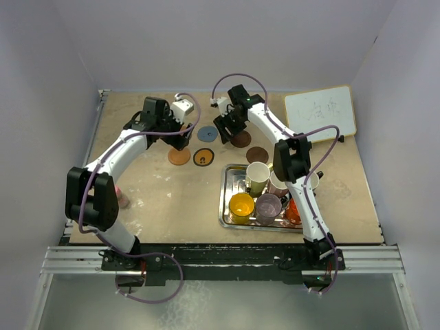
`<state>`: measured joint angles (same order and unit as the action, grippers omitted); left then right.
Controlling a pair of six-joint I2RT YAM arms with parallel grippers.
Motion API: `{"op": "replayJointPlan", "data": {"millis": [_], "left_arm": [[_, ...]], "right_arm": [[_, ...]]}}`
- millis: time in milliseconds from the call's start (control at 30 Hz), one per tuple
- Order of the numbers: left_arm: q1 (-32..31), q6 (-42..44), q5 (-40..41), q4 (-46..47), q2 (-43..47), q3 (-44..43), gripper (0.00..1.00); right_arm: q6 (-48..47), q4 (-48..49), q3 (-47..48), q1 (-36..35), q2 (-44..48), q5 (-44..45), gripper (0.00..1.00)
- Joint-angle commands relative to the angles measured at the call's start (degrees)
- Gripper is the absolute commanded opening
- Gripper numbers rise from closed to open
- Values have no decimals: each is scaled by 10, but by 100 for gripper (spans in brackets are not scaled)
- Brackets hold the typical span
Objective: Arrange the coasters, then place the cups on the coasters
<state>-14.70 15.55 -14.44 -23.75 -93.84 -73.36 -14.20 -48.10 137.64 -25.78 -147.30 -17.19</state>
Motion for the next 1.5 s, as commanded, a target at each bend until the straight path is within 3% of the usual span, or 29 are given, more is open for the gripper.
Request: {"op": "replayJointPlan", "data": {"millis": [0, 433, 633, 1000, 1167, 1467], "left_arm": [[12, -13, -14, 15, 26, -8, 84], [14, 6, -26, -31, -23, -45, 83], [14, 34, -38, -47, -40, -83, 84], [14, 43, -26, -32, -33, -73, 84], [14, 35, -30, -31, -24, -47, 84], [14, 12, -44, -24, -47, -59, 84]], "right_arm": [[15, 1, 14, -5, -16, -35, 65], [-11, 78, 45, -7, 8, -54, 75], [-66, 103, -62, 2, 130, -38, 83], [-121, 61, -319, 16, 310, 59, 78], [-122, 58, -374, 51, 304, 89, 77], [-132, 52, -354, 70, 240, 101, 74]]}}
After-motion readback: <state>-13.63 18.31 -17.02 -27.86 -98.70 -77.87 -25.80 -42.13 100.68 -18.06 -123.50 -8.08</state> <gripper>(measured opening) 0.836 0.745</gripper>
